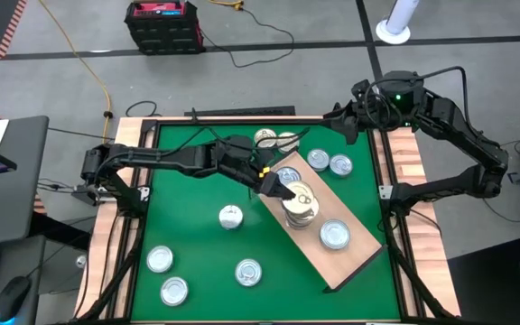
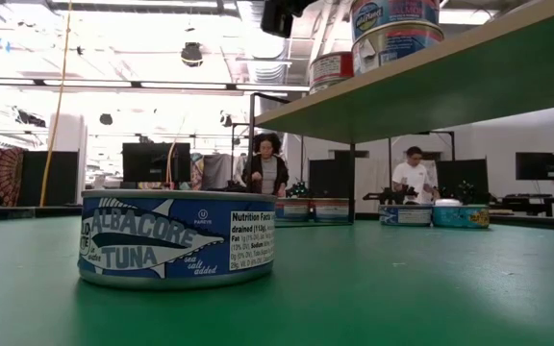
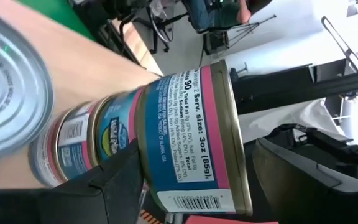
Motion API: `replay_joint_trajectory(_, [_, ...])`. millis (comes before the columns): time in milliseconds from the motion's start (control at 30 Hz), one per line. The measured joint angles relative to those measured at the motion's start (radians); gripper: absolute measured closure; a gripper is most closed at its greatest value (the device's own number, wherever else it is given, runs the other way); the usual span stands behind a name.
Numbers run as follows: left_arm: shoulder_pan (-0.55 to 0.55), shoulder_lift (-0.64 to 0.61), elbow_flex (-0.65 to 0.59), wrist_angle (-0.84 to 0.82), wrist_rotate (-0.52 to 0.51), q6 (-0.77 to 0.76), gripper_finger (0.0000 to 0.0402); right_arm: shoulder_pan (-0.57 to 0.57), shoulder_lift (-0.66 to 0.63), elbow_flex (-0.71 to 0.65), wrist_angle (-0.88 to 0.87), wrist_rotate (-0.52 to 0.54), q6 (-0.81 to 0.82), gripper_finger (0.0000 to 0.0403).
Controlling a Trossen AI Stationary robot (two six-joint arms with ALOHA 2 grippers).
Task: Stack canned seafood by type on shelf
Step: Stack the blue and pink tuna can on top of the other blue and pink tuna cans on the shelf
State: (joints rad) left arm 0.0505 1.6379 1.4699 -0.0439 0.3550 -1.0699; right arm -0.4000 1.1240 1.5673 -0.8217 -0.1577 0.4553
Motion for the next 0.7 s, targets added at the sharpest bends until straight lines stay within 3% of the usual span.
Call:
replay_joint_trajectory(267, [0.0, 0.0, 0.0, 0.064, -0.076, 0.026, 0.012, 0.0, 0.0, 0.0, 0.0, 0.0, -0.002, 0.0198])
replay_joint_trajectory(533, [-0.006, 0.0, 0.0, 0.062, -0.08, 0.034, 0.012, 0.0, 0.0, 0.0, 0.0, -0.001, -0.011, 0.0198])
replay_joint_trajectory(700, [-0.006, 0.0, 0.0, 0.061, -0.08, 0.034, 0.012, 0.013, 0.001, 0.0, -0.033, -0.161, -0.021, 0.0198])
